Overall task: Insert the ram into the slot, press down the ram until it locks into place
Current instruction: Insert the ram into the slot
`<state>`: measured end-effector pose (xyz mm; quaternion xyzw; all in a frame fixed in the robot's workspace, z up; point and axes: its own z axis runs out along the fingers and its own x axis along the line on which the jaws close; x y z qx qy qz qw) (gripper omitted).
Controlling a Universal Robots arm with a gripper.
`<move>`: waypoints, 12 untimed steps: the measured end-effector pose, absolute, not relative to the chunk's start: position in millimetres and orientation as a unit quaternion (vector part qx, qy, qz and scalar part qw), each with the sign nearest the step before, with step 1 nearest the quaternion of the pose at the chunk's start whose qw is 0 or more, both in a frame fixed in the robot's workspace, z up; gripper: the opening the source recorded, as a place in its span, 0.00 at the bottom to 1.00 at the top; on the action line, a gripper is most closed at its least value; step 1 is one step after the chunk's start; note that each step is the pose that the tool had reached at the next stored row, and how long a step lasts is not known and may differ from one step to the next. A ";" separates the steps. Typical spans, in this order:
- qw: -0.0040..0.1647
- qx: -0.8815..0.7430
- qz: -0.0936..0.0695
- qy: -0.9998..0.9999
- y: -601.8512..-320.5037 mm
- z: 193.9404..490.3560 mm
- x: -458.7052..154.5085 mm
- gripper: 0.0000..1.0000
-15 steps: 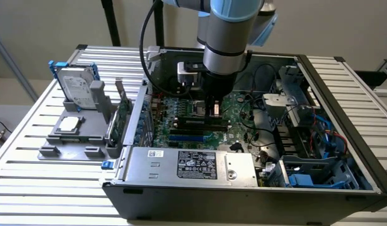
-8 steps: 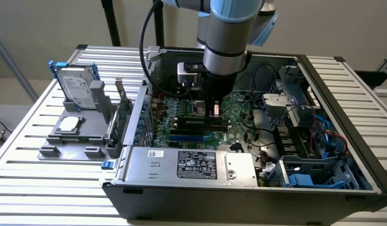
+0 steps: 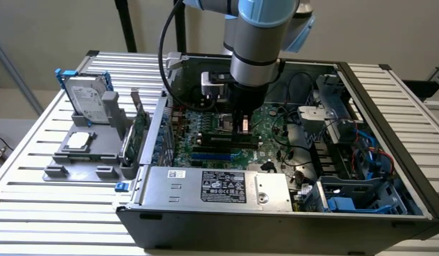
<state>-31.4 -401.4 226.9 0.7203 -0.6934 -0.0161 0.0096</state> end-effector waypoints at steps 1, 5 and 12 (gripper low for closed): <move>0.010 0.720 -0.016 -0.693 -401.4 226.7 -31.4 0.13; 0.010 0.720 -0.016 -0.693 -401.3 226.2 -31.4 0.13; 0.010 0.720 -0.016 -0.693 -401.2 225.5 -31.3 0.13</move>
